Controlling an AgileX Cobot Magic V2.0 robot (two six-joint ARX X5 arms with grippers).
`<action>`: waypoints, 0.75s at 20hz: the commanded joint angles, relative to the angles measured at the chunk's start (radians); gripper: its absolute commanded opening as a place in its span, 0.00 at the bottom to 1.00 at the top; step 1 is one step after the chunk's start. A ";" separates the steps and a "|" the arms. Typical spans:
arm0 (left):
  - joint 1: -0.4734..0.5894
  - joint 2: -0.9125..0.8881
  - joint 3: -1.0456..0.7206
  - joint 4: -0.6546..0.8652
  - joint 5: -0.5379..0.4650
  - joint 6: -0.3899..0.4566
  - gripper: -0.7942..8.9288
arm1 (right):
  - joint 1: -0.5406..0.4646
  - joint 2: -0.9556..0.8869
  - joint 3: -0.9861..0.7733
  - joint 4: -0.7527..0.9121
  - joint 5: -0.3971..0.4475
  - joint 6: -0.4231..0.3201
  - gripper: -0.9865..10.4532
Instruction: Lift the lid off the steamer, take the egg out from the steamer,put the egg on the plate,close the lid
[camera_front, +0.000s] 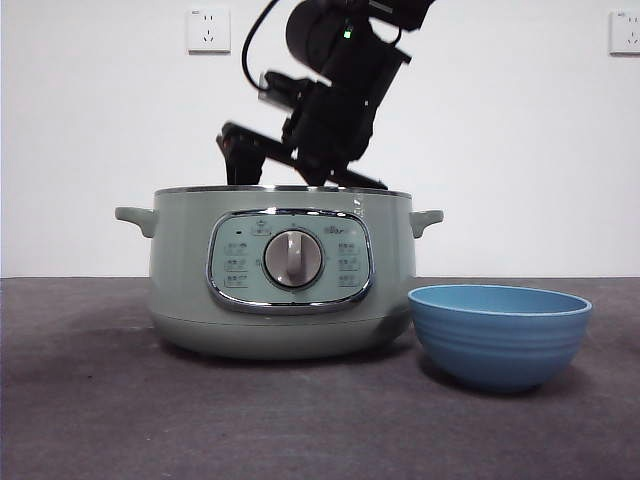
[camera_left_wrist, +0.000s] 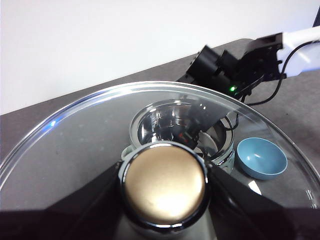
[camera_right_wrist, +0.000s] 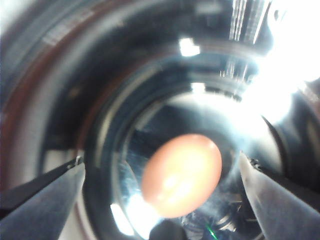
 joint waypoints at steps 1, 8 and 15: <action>0.000 -0.011 0.005 0.045 0.002 -0.002 0.07 | 0.003 0.029 0.001 0.004 0.006 0.011 0.55; 0.000 -0.011 0.005 0.037 0.002 0.010 0.07 | 0.002 0.053 0.001 0.005 0.028 0.014 0.50; 0.000 -0.011 0.005 0.017 0.001 0.020 0.07 | 0.003 0.071 0.001 0.024 0.029 0.026 0.42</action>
